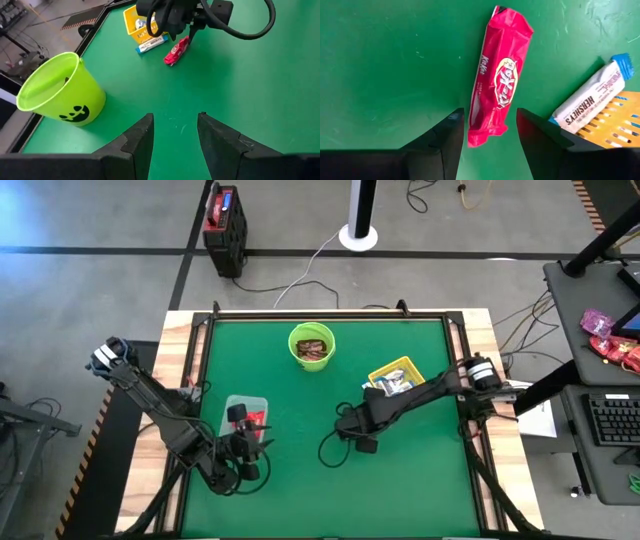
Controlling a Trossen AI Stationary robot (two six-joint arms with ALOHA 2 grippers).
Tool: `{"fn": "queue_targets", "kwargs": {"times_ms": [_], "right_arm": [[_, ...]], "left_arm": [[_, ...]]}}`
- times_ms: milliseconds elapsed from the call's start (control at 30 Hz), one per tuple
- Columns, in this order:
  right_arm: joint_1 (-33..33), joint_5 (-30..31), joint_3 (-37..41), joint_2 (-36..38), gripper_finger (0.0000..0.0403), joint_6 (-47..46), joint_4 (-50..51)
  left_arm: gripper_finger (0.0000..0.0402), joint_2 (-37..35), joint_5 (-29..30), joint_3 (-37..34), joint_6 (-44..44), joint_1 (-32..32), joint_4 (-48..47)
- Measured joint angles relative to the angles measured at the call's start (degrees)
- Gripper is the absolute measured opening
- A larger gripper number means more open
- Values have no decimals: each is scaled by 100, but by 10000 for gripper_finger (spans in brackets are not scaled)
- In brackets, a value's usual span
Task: Sort candy by brand, put in halloween buckets
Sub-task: Put the red chocolate bar into the transparent bin
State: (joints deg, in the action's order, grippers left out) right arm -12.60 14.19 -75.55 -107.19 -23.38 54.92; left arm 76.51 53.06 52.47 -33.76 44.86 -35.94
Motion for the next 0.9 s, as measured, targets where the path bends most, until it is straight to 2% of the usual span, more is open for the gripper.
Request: {"fn": "queue_targets", "kwargs": {"times_ms": [200, 300, 467, 567, 700, 900], "right_arm": [[15, 250, 3, -184, 147, -85, -101], [54, 257, 3, -277, 112, -85, -127], [61, 294, -11, -314, 29, 3, -124], [51, 210, 10, -190, 21, -15, -142], [28, -240, 11, 131, 20, -49, -505], [-85, -1330, 66, 431, 19, 483, -2326]], "left_arm": [[136, -7, 46, 0, 376, 0, 42], [136, -13, 46, 0, 422, 0, 65], [136, -11, 44, 0, 422, 0, 98], [136, 12, 44, 0, 450, 0, 143], [136, 63, 41, 0, 499, 0, 383], [136, 298, -191, 0, 899, 9, 959]]}}
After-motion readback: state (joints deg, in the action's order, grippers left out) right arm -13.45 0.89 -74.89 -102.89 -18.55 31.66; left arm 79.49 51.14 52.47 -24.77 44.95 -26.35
